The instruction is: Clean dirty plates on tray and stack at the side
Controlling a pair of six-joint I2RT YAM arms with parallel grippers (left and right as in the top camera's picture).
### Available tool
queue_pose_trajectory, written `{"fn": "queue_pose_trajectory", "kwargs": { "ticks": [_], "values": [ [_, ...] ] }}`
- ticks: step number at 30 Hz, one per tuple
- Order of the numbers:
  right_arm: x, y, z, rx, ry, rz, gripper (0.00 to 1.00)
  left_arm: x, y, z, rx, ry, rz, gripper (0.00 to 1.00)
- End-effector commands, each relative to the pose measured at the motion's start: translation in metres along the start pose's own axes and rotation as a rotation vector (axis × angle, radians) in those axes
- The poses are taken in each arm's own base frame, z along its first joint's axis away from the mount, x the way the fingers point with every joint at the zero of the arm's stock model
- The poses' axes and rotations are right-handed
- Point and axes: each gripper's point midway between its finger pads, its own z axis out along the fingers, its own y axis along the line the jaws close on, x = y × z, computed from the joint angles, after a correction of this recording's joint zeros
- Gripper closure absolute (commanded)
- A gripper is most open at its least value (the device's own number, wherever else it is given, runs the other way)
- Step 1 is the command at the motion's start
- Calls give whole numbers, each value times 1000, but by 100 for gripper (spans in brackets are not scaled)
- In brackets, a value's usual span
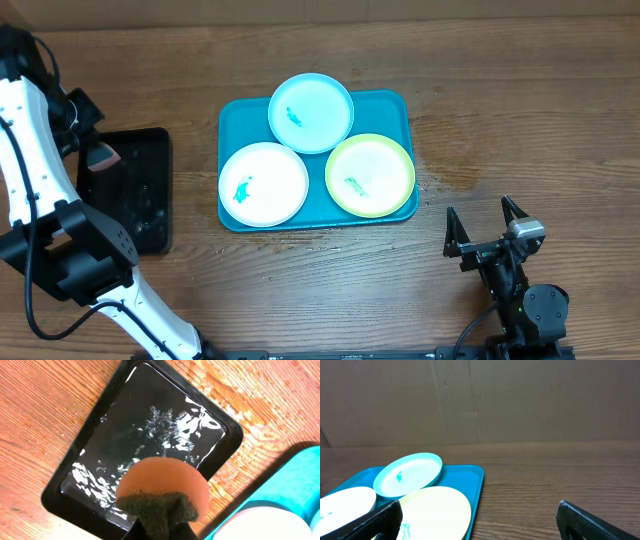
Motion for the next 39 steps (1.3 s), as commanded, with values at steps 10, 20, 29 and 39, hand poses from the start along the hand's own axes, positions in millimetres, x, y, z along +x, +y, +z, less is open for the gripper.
{"fn": "queue_pose_trajectory", "kwargs": {
  "ticks": [10, 20, 29, 39],
  "values": [
    [3, 0, 0, -1, 0, 3, 0, 46, 14, 96, -18, 184, -54, 96],
    [3, 0, 0, -1, 0, 3, 0, 6, -32, -48, 431, -20, -38, 96],
    [3, 0, 0, -1, 0, 3, 0, 59, -70, -76, 387, 3, 170, 96],
    [3, 0, 0, -1, 0, 3, 0, 190, -179, 32, 396, 244, 541, 96]
  ]
}}
